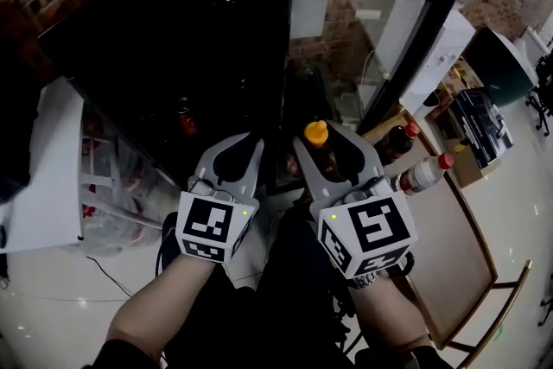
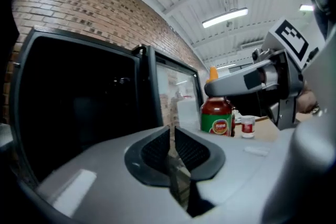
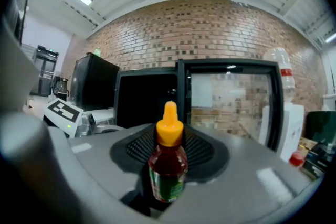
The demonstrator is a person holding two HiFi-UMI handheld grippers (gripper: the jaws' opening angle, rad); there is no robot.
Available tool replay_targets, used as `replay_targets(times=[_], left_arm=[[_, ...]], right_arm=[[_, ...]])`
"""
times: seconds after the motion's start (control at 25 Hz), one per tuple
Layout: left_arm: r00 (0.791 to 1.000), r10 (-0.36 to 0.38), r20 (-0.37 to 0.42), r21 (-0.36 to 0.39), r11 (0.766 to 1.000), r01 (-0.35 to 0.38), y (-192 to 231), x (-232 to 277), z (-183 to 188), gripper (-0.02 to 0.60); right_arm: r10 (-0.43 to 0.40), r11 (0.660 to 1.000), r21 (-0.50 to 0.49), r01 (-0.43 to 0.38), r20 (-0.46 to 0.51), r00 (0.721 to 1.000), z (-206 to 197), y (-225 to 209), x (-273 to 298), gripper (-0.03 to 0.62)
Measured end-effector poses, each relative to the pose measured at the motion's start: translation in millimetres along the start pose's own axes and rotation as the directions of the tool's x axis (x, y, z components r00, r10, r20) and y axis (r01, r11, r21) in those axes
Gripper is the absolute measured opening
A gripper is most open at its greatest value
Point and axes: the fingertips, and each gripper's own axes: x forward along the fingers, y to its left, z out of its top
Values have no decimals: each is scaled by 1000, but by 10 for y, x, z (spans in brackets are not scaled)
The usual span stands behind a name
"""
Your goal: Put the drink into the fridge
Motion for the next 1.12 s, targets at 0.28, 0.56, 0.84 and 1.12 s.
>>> replay_targets(times=[0.28, 0.56, 0.84, 1.12], left_arm=[[987, 161, -29, -19, 987, -161, 976, -406, -181, 32], [968, 252, -23, -19, 968, -252, 1638, -627, -236, 32], [962, 267, -65, -31, 963, -269, 1922, -716, -495, 32], [956, 285, -74, -45, 956, -289, 2096, -739, -573, 32]], right_arm=[[144, 989, -21, -144, -1, 990, 105, 666, 877, 152], [244, 969, -23, -245, -15, 970, 121, 1160, 1670, 152], [340, 940, -12, -340, -4, 941, 85, 1483, 2402, 150], [408, 913, 12, -407, -20, 913, -9, 1777, 2932, 150]])
